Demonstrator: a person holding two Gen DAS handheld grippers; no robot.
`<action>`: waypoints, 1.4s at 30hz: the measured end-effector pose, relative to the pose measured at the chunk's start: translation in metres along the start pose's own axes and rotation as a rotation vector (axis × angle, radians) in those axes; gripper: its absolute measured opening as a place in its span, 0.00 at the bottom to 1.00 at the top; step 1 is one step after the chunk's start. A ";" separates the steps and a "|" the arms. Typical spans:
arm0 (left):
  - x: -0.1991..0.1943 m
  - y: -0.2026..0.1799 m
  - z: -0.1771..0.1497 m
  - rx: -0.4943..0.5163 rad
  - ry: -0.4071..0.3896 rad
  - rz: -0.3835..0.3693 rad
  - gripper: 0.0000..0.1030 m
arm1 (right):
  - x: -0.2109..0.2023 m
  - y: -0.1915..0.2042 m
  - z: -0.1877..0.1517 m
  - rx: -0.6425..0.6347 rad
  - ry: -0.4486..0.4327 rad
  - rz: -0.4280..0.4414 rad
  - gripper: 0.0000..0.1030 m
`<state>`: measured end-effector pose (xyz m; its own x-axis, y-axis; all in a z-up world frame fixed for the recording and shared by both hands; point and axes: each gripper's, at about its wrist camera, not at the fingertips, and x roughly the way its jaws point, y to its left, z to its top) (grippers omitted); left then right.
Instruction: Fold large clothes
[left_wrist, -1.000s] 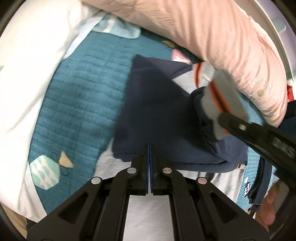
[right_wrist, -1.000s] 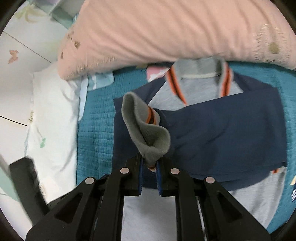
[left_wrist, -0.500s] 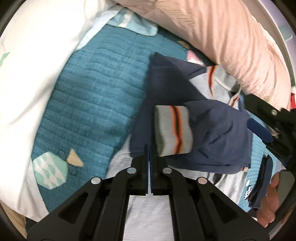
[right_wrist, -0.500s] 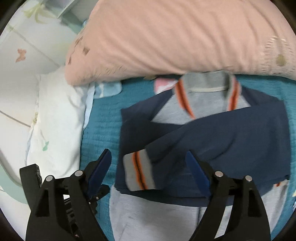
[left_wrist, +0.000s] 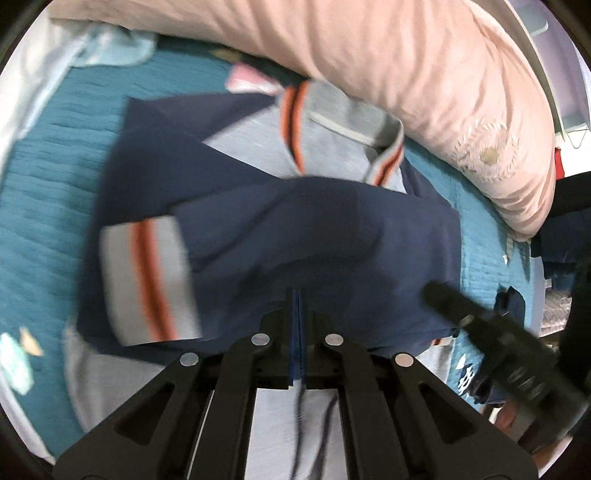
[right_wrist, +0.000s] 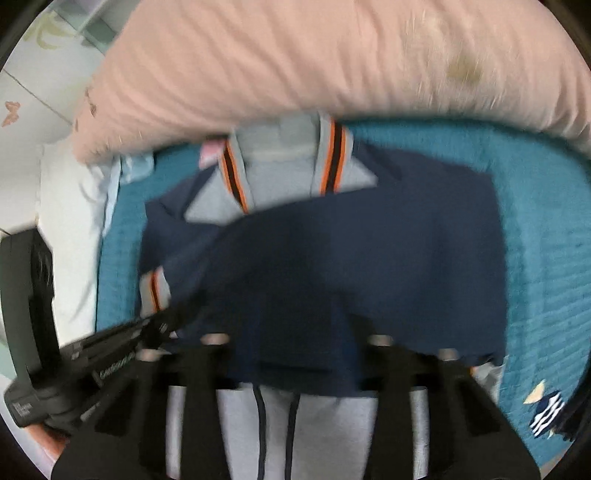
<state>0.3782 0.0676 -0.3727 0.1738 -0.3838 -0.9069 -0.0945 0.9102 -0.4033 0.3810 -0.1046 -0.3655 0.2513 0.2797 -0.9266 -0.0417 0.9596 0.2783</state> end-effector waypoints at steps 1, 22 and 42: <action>0.009 -0.003 0.000 -0.005 0.013 -0.008 0.02 | 0.009 -0.002 -0.004 -0.003 0.025 0.011 0.15; 0.028 0.018 0.000 -0.004 0.046 0.178 0.03 | 0.047 -0.028 -0.025 0.009 0.113 -0.063 0.00; 0.040 0.022 -0.002 0.006 0.029 0.190 0.03 | 0.036 -0.105 -0.035 0.198 0.075 -0.056 0.00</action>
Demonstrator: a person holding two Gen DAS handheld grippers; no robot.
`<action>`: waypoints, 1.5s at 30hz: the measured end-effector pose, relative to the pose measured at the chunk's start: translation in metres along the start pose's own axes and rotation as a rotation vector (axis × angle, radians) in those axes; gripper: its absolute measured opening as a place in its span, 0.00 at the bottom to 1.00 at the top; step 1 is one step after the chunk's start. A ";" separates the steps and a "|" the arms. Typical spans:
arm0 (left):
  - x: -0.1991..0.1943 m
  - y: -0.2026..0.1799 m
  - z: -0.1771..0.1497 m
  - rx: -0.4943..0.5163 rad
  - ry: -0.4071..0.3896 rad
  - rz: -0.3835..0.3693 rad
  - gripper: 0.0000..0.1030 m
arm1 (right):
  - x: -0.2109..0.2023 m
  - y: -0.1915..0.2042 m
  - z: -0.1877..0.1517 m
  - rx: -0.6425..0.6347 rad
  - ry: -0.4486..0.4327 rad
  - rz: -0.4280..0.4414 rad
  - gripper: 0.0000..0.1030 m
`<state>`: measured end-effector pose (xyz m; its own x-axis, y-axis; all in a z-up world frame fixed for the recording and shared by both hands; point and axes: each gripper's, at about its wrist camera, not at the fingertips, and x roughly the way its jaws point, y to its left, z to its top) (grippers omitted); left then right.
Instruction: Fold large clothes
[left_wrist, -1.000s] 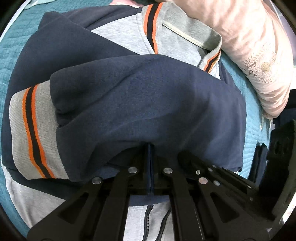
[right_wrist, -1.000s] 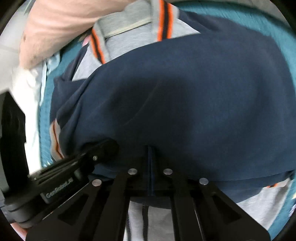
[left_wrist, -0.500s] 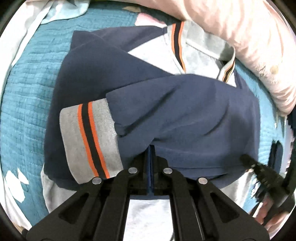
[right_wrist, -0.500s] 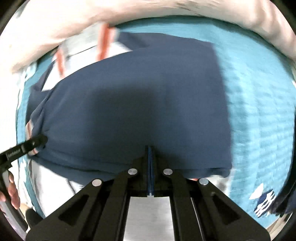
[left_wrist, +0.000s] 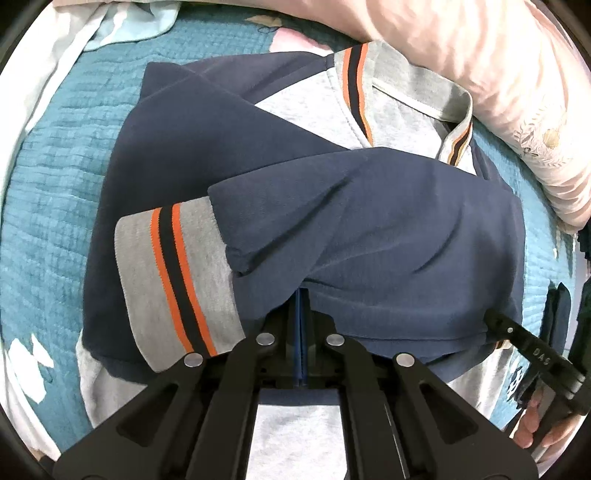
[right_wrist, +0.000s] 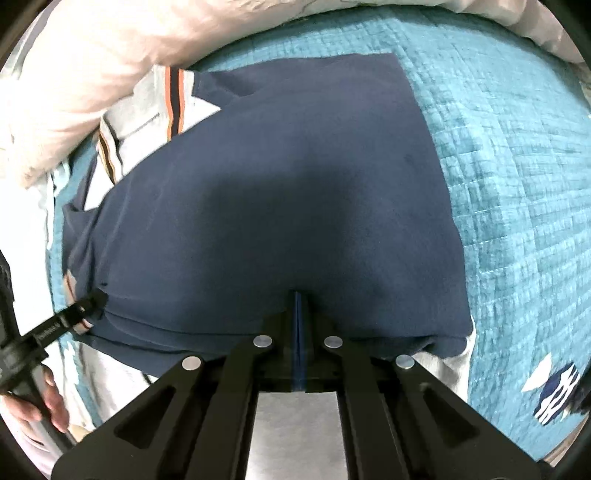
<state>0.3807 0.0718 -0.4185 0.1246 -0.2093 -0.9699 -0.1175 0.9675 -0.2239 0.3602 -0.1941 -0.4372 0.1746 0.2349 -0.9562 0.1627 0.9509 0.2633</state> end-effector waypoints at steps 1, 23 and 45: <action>-0.005 0.005 -0.001 -0.009 0.003 -0.003 0.02 | -0.005 0.001 0.001 0.008 0.001 0.020 0.01; 0.012 -0.019 0.043 -0.072 -0.033 0.025 0.03 | 0.036 0.108 0.056 -0.157 0.025 0.070 0.00; 0.003 0.021 0.051 -0.097 -0.012 0.023 0.03 | 0.034 0.001 0.095 -0.097 -0.039 -0.264 0.00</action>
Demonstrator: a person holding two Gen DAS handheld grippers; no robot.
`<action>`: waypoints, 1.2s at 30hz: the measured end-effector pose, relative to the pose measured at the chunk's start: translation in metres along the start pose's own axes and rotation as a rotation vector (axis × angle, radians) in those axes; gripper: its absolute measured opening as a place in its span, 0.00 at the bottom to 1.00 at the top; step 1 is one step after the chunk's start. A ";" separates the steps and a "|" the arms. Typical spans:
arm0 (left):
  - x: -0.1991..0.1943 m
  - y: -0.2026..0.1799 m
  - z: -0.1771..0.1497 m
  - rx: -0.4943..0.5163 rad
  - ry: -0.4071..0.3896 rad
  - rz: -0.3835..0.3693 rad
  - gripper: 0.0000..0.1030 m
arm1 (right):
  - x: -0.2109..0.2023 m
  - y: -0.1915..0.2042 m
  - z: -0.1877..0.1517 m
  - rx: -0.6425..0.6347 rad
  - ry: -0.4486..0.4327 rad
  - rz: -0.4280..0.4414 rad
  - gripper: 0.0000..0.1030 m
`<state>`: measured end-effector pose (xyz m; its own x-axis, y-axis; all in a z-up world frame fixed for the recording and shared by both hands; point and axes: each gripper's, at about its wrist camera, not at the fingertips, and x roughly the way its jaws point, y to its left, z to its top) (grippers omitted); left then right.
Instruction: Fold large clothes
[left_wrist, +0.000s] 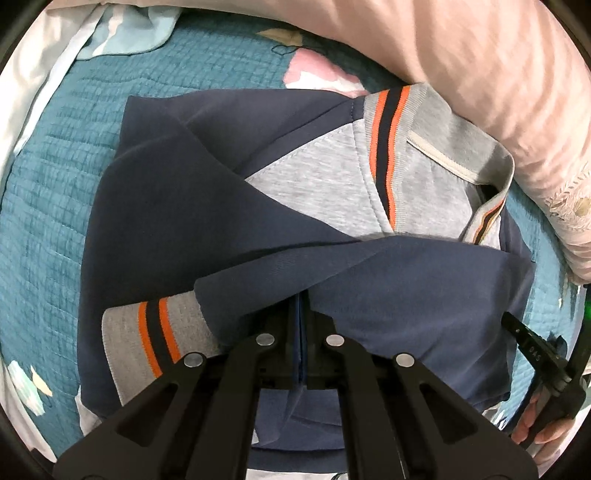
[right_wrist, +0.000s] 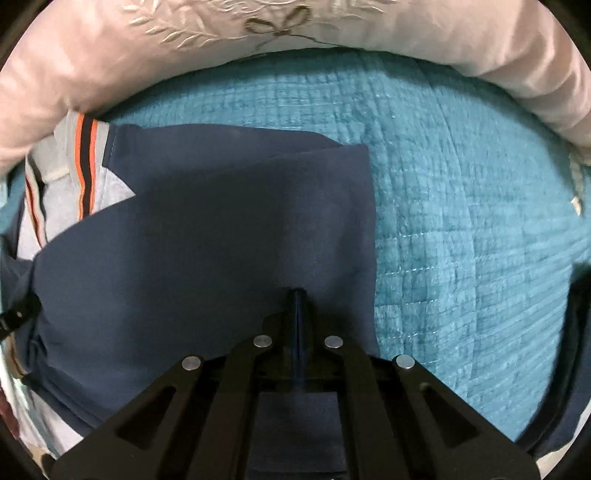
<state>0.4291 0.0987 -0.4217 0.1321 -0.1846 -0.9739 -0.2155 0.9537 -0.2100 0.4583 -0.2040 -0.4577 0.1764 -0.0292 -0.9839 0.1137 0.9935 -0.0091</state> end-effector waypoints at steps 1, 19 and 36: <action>0.000 0.001 0.001 -0.001 0.000 -0.002 0.03 | 0.001 0.000 0.001 0.008 0.001 0.008 0.00; -0.021 -0.013 -0.005 0.040 -0.015 -0.056 0.24 | -0.028 -0.036 -0.006 0.125 -0.031 0.196 0.45; -0.029 0.070 0.086 -0.056 -0.015 -0.036 0.49 | -0.034 -0.075 0.069 0.163 -0.034 0.188 0.55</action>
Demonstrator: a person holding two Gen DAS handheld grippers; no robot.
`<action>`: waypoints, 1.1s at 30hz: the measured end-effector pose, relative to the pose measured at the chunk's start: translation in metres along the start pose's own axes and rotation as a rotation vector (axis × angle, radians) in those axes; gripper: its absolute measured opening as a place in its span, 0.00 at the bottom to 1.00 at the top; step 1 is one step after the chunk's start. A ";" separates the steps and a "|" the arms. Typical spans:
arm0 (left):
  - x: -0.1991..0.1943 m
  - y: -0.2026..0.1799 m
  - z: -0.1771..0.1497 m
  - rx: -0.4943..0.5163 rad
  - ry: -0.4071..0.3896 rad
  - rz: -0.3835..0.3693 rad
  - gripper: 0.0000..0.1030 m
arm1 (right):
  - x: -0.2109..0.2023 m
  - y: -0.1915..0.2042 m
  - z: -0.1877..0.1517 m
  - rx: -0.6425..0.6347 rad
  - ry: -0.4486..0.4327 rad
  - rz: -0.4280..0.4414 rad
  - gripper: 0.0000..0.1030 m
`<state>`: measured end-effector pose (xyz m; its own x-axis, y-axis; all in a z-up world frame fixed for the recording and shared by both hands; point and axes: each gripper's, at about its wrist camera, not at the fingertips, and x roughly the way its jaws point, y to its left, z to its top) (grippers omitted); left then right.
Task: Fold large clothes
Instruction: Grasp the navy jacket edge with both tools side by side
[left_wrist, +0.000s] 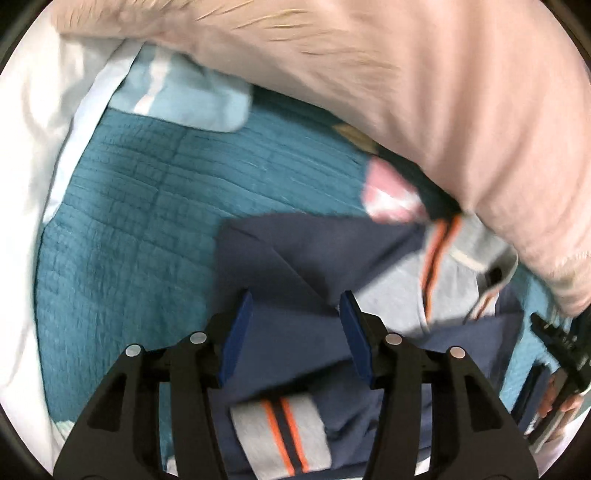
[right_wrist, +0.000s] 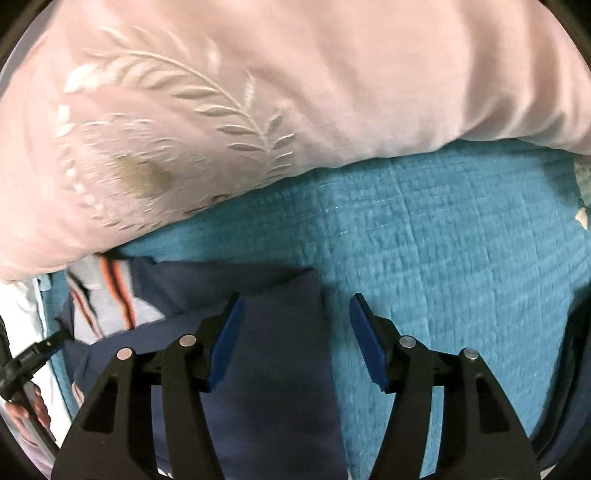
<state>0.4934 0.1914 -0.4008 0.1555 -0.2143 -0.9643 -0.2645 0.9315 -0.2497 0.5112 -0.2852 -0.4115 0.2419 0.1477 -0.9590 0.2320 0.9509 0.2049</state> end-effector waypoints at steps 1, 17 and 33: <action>0.002 0.007 0.007 -0.020 0.008 -0.019 0.49 | 0.006 -0.001 0.002 0.008 0.011 0.014 0.55; 0.013 0.029 0.037 -0.025 0.095 -0.017 0.08 | 0.036 0.015 0.004 0.021 0.082 -0.020 0.12; -0.020 0.024 0.008 -0.060 0.053 -0.052 0.04 | -0.029 -0.004 -0.010 0.015 0.011 0.026 0.10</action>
<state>0.4916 0.2205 -0.3868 0.1200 -0.2785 -0.9529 -0.3141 0.8999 -0.3025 0.4934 -0.2907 -0.3862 0.2378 0.1755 -0.9553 0.2397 0.9425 0.2329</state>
